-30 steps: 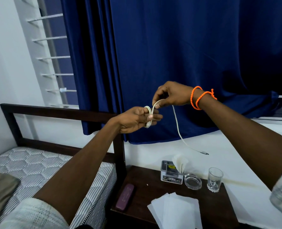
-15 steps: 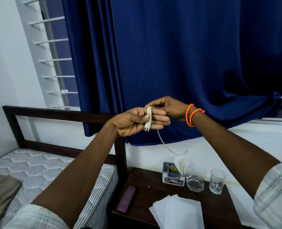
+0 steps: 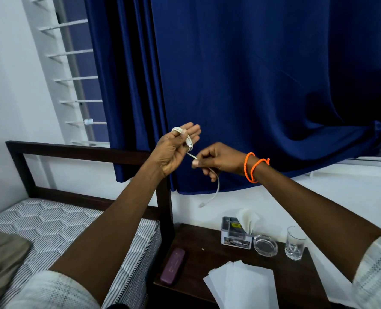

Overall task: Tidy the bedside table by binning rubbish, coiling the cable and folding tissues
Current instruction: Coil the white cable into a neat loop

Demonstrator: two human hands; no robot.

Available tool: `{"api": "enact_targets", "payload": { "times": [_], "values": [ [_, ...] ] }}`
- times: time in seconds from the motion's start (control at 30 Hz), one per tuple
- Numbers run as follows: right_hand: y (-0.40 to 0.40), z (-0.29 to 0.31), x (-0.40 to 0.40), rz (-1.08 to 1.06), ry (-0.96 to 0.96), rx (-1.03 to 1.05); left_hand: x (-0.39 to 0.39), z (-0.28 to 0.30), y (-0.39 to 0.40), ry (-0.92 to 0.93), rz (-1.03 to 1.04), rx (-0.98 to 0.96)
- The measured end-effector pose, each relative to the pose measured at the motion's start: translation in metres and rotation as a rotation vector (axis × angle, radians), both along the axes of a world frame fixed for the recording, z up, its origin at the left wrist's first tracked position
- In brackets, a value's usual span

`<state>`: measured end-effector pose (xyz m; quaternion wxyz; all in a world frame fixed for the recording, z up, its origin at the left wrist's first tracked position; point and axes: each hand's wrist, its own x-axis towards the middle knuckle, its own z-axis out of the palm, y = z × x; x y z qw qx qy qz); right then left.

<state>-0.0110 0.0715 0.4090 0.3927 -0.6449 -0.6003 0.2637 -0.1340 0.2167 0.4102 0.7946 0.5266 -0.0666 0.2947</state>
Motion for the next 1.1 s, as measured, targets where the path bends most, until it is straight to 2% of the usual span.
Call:
{"api": "enact_targets", "payload": {
  "times": [0.13,0.2,0.53,0.83,1.0,1.1],
  "values": [
    [-0.004,0.018,0.004,-0.053,-0.159,-0.013,0.006,-0.003,0.005,0.112,0.213,0.009],
    [-0.008,0.030,0.009,-0.075,-0.234,0.005,0.006,-0.005,0.005,0.161,0.244,0.048],
    [-0.025,0.073,0.024,-0.081,-0.400,0.146,-0.004,-0.010,-0.012,0.279,-0.063,0.230],
    [-0.016,0.073,0.027,-0.042,-0.377,0.238,-0.011,-0.007,-0.025,0.313,-0.400,0.309],
    [-0.014,0.058,0.022,-0.009,-0.216,0.227,-0.016,-0.009,-0.029,0.235,-0.626,0.257],
    [-0.010,0.042,0.020,0.028,-0.034,0.148,-0.018,-0.010,-0.028,0.135,-0.733,0.176]
  ]
}}
